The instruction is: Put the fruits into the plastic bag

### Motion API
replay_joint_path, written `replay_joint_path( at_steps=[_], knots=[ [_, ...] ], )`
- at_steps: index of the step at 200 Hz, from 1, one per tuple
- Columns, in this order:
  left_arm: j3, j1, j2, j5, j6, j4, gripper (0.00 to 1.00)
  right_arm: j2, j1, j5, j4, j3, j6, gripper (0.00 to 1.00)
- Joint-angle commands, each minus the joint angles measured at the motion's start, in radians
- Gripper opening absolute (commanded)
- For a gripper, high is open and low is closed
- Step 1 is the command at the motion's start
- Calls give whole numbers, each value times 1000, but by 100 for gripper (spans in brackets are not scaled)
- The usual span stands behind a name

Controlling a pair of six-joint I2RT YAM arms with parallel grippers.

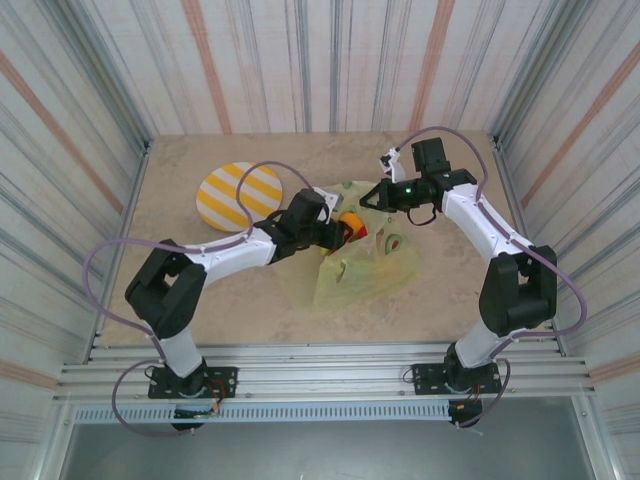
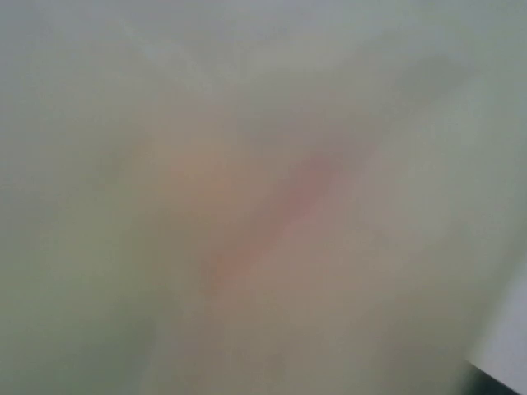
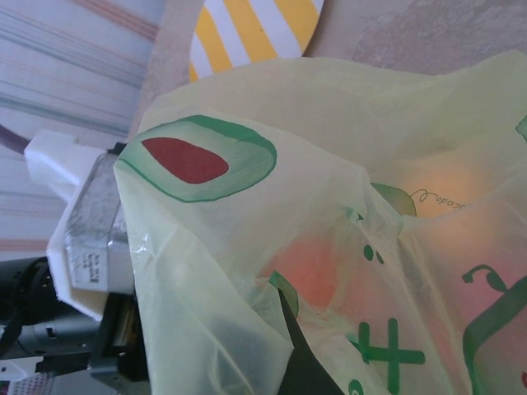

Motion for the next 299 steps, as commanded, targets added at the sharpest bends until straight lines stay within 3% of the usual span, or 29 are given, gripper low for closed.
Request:
replay_joint_path(
  at_steps=[1, 151, 299],
  knots=[
    [27, -4, 33, -45, -16, 33, 63, 5, 2, 1, -5, 12, 7, 0],
    [-52, -7, -61, -84, 19, 11, 80, 15, -9, 0, 10, -9, 10, 0],
    [-202, 19, -264, -98, 20, -33, 84, 36, -15, -1, 19, -24, 8, 0]
  ],
)
